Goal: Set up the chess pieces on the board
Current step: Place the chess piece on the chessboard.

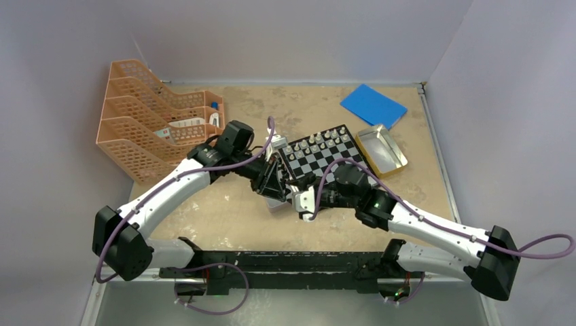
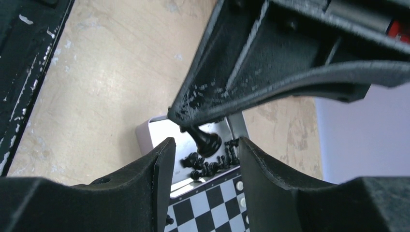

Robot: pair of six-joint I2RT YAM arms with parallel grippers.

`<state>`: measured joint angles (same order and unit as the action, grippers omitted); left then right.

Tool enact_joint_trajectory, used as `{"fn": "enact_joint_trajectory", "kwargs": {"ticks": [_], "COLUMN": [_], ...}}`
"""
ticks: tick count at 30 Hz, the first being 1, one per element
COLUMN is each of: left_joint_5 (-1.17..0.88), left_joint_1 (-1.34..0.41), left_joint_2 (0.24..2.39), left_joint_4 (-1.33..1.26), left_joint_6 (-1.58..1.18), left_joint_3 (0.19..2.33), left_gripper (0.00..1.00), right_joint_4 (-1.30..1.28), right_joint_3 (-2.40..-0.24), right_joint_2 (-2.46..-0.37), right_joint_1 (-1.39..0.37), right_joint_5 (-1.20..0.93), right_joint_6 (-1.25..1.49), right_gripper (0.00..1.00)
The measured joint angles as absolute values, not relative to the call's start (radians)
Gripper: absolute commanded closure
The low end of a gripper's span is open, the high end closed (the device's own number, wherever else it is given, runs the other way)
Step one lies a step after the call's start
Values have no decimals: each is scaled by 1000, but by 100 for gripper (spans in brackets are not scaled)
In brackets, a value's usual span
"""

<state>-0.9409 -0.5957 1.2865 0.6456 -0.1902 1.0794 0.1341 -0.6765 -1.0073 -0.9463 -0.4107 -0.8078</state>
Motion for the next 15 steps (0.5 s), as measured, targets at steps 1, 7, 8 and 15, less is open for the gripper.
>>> {"fn": "enact_joint_trajectory", "kwargs": {"ticks": [1, 7, 8, 15], "left_joint_5": [-944, -963, -965, -958], "left_joint_1": [-596, -596, -596, -591], "left_joint_2": [1291, 1315, 1317, 1317], "left_joint_4": [646, 646, 646, 660], "left_joint_6": [-190, -191, -191, -196], "left_joint_3": [1083, 1094, 1095, 1113], "left_gripper": [100, 100, 100, 100], "right_joint_4": [141, 167, 170, 170], "right_joint_3": [-677, -677, -677, -675], "right_joint_2": [-1006, -1005, -1006, -1015], "right_joint_1": [-953, -976, -978, -988], "right_joint_5": [-410, -406, -403, -376], "right_joint_6": [-811, -824, -826, -812], "right_gripper": [46, 54, 58, 92]}}
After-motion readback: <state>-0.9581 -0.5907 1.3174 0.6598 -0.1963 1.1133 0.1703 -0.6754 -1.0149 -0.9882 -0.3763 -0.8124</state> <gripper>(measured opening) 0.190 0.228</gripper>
